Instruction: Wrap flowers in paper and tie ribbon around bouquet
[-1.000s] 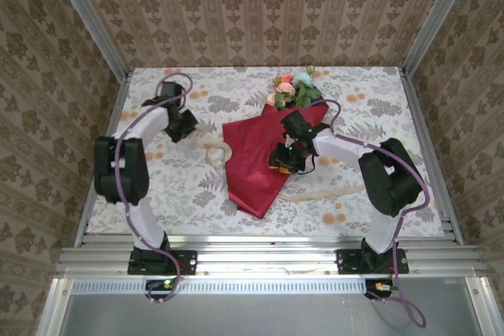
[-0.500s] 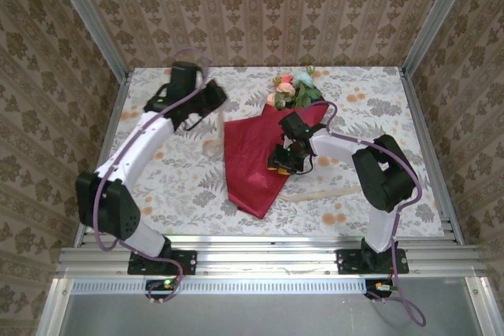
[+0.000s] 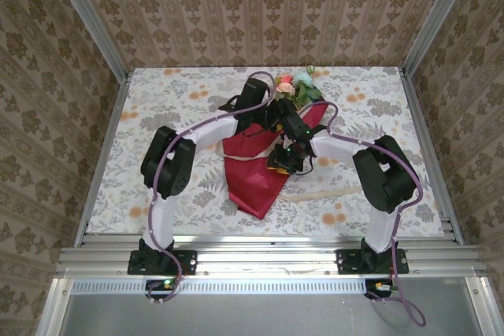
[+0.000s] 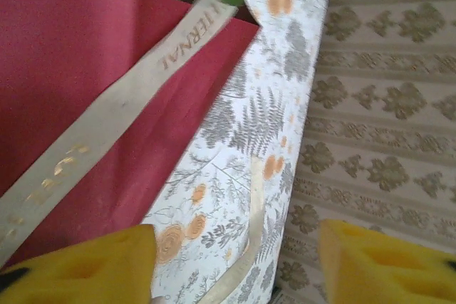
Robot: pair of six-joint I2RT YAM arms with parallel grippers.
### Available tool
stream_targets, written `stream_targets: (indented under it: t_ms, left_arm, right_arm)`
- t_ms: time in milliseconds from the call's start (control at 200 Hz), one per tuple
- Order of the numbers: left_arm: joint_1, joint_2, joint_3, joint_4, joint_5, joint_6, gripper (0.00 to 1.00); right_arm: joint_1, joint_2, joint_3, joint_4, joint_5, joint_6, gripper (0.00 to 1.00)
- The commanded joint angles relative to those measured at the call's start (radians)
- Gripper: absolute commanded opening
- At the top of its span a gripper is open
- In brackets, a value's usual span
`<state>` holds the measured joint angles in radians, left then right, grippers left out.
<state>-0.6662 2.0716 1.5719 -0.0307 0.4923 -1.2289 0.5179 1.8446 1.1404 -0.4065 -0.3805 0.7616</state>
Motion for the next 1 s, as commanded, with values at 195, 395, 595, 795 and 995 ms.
stream_targets:
  t_ms: [195,395,595,795,995]
  left_arm:
    - [0.057,-0.312,-0.126,-0.192,-0.098,0.116,0.61]
    - [0.088,-0.539,-0.513,-0.178,-0.088,0.086,0.15]
    - [0.062,-0.527,-0.726,-0.013,0.007,0.002,0.00]
    - [0.048,-0.476,-0.782,0.010,0.009,0.013,0.00]
    - [0.033,-0.459,-0.797,-0.016,-0.010,0.035,0.00]
  right_arm:
    - [0.008,-0.040,0.009,0.006,0.015,0.011,0.36]
    - [0.005,-0.070,0.039,-0.016,0.018,0.045,0.36]
    - [-0.009,-0.091,0.111,-0.119,0.090,0.111,0.41]
    - [-0.047,-0.021,0.236,-0.272,0.200,0.222,0.49]
    - [-0.074,0.117,0.357,-0.309,0.227,0.329,0.49]
